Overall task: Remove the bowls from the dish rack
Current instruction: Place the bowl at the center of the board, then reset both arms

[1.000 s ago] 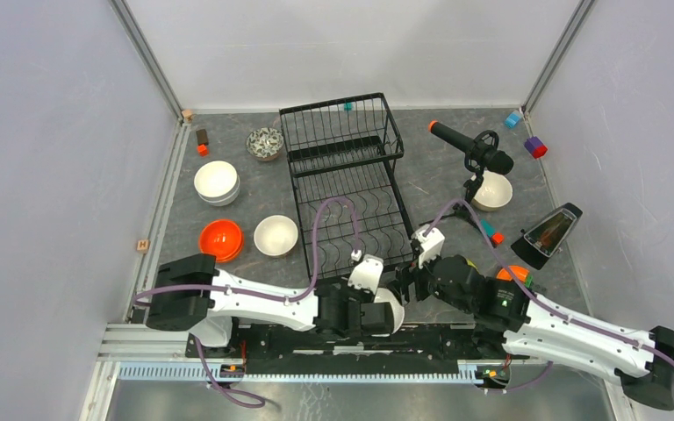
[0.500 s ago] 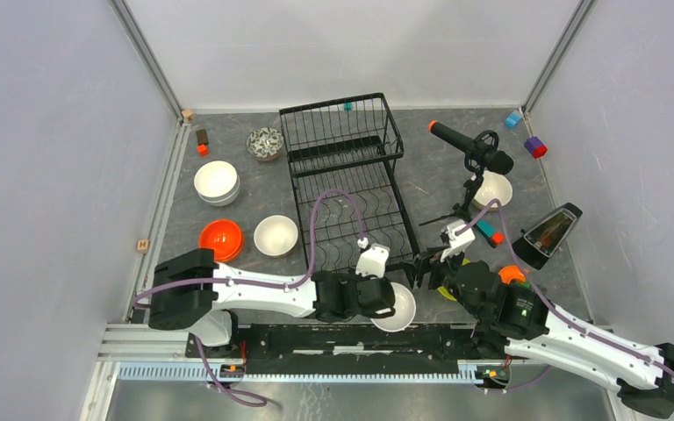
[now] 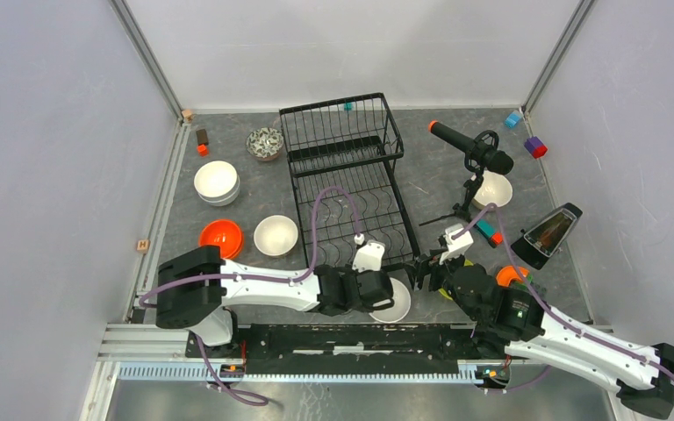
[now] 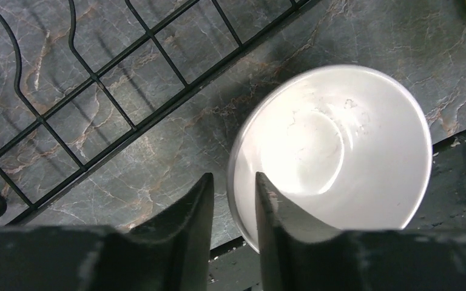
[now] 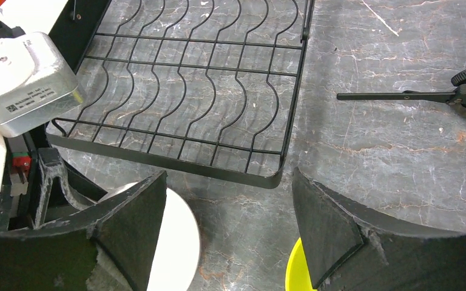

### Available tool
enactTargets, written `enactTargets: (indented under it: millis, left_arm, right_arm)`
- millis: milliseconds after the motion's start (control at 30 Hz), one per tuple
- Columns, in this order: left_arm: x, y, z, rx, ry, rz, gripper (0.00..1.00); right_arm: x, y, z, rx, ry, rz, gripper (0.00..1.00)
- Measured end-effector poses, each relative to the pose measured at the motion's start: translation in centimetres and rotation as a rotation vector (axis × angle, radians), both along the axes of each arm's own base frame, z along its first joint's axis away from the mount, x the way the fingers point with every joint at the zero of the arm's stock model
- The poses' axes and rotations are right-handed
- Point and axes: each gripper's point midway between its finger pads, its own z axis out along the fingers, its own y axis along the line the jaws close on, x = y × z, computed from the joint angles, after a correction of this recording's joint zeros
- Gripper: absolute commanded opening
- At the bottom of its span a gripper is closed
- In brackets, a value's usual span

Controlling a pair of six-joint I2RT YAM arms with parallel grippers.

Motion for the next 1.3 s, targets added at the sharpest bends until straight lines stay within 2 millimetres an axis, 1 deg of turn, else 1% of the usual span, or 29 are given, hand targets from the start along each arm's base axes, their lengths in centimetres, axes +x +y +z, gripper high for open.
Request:
enactTargets:
  millis: [67, 167, 233, 400, 467, 567, 600, 667, 700, 767, 833, 1033, 1067, 1133, 1233, 1300]
  left_arm:
    - [0.0, 0.0, 0.0, 0.001, 0.002, -0.001, 0.55]
    - [-0.1, 0.0, 0.0, 0.000, 0.005, -0.002, 0.63]
    - [-0.1, -0.1, 0.0, -0.001, 0.004, -0.003, 0.66]
    - [-0.7, 0.4, 0.7, 0.034, -0.042, -0.019, 0.70]
    - [-1.2, 0.0, 1.8, 0.048, -0.087, -0.039, 0.71]
    - [-1.9, -1.1, 4.8, 0.060, -0.191, -0.086, 0.75]
    - [-2.0, -1.4, 5.8, 0.060, -0.223, -0.095, 0.77]
    - [-2.1, -1.7, 7.8, 0.057, -0.281, -0.103, 0.89]
    - [-2.0, -1.6, 8.6, 0.057, -0.308, -0.100, 0.93]
    - [-1.2, -0.8, 10.1, 0.067, -0.364, -0.073, 0.97]
    - [-0.3, 0.6, 11.3, 0.086, -0.414, -0.043, 0.99]
    - [2.1, 4.4, 16.2, 0.069, -0.566, 0.075, 1.00]
    - [2.6, 5.4, 17.1, 0.075, -0.595, 0.104, 1.00]
    - [3.3, 6.7, 18.9, 0.082, -0.644, 0.163, 1.00]
    - [4.0, 8.1, 21.7, 0.077, -0.703, 0.245, 1.00]
    - [4.3, 8.9, 22.6, 0.075, -0.728, 0.285, 1.00]
  right_arm:
    - [0.0, 0.0, 0.0, -0.002, 0.001, 0.003, 0.80]
    - [-0.1, 0.1, 0.0, -0.001, 0.002, 0.007, 0.80]
    - [-0.1, 0.1, 0.0, 0.002, 0.000, 0.009, 0.80]
    - [-0.1, 0.1, 0.3, 0.005, -0.010, 0.015, 0.81]
    - [-0.2, 0.1, 0.4, 0.001, -0.017, 0.025, 0.82]
    - [-0.3, 0.3, 0.8, -0.010, -0.030, 0.048, 0.82]
    - [-0.3, 0.3, 1.3, -0.012, -0.038, 0.056, 0.82]
    - [-0.2, 0.5, 2.5, -0.005, -0.056, 0.067, 0.83]
    - [-0.2, 0.5, 3.3, 0.003, -0.069, 0.073, 0.83]
    - [-0.1, 0.7, 4.9, 0.021, -0.096, 0.080, 0.84]
    - [-0.1, 0.7, 5.9, 0.036, -0.115, 0.081, 0.84]
    - [0.1, 0.4, 6.9, 0.045, -0.153, 0.074, 0.86]
    - [0.2, 0.3, 7.3, 0.054, -0.164, 0.071, 0.86]
    - [0.3, 0.2, 8.5, 0.085, -0.200, 0.067, 0.87]
    - [0.3, 0.0, 10.5, 0.129, -0.252, 0.065, 0.88]
    - [0.4, 0.0, 11.5, 0.146, -0.275, 0.065, 0.89]
